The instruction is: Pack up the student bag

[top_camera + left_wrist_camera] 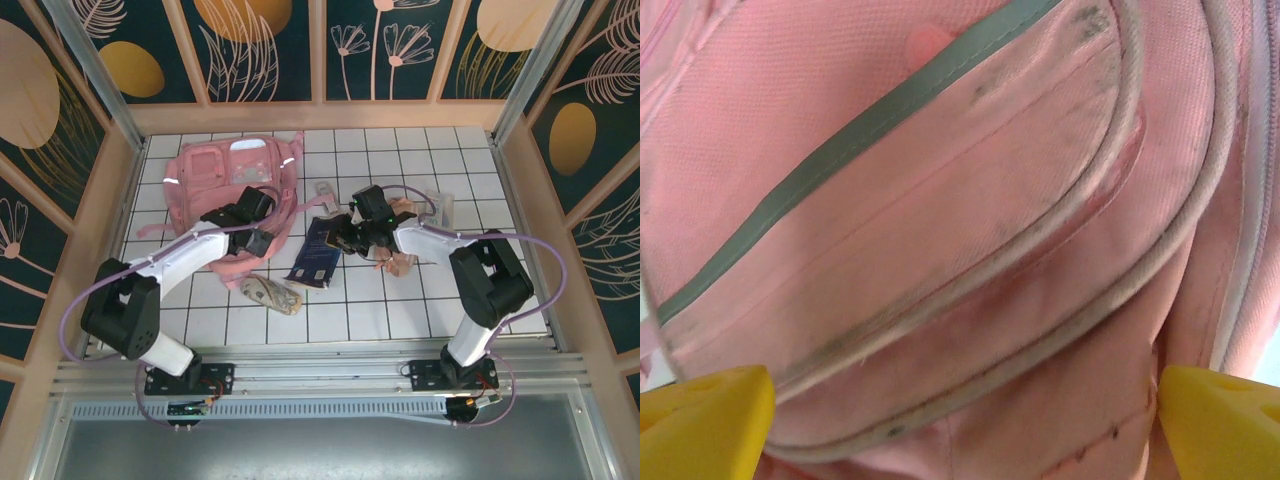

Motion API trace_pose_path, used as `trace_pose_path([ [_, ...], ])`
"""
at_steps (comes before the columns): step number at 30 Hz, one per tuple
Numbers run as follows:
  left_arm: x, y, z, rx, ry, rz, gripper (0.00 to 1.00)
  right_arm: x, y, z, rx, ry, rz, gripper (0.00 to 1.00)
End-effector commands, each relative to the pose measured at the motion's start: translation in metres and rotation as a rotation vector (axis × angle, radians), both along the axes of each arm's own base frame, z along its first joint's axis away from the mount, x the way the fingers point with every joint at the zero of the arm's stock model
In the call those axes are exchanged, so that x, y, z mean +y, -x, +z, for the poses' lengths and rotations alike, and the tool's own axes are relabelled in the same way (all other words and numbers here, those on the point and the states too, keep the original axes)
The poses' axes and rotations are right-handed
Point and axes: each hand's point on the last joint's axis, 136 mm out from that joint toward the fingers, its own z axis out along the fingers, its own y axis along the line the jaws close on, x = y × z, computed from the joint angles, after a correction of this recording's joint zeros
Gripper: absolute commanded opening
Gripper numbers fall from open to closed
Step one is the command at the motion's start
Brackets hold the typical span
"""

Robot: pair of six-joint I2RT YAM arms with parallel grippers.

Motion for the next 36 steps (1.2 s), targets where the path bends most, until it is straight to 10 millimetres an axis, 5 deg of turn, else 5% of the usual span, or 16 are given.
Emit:
trace_pose_path([
  [1, -0.009, -0.004, -0.023, 0.034, 0.008, -0.035, 0.92, -0.004, -0.003, 0.018, -0.035, -0.003, 0.008, 0.00],
  [10, -0.025, -0.009, -0.069, 0.151, 0.027, -0.050, 0.87, -0.013, 0.000, 0.018, -0.023, 0.004, -0.001, 0.00],
  [16, -0.043, 0.014, -0.036, 0.191, 0.192, -0.075, 0.94, -0.016, 0.003, 0.018, -0.030, 0.004, -0.002, 0.00],
  [25, -0.044, 0.018, -0.058, 0.249, 0.182, -0.082, 0.88, -0.008, -0.004, 0.014, -0.022, -0.013, 0.004, 0.00],
  [28, -0.034, 0.009, -0.084, 0.274, 0.090, -0.044, 0.69, -0.008, -0.005, 0.014, -0.023, -0.011, 0.003, 0.00],
  [31, -0.037, -0.008, -0.087, 0.264, 0.058, -0.023, 0.34, -0.009, -0.004, 0.015, -0.020, -0.009, -0.001, 0.00],
  [33, -0.045, -0.024, -0.061, 0.208, 0.088, -0.017, 0.07, -0.011, -0.001, 0.016, -0.021, -0.005, -0.003, 0.00],
  [36, -0.065, -0.043, -0.004, 0.139, 0.179, -0.041, 0.00, -0.015, 0.002, 0.017, -0.028, 0.006, -0.001, 0.00],
])
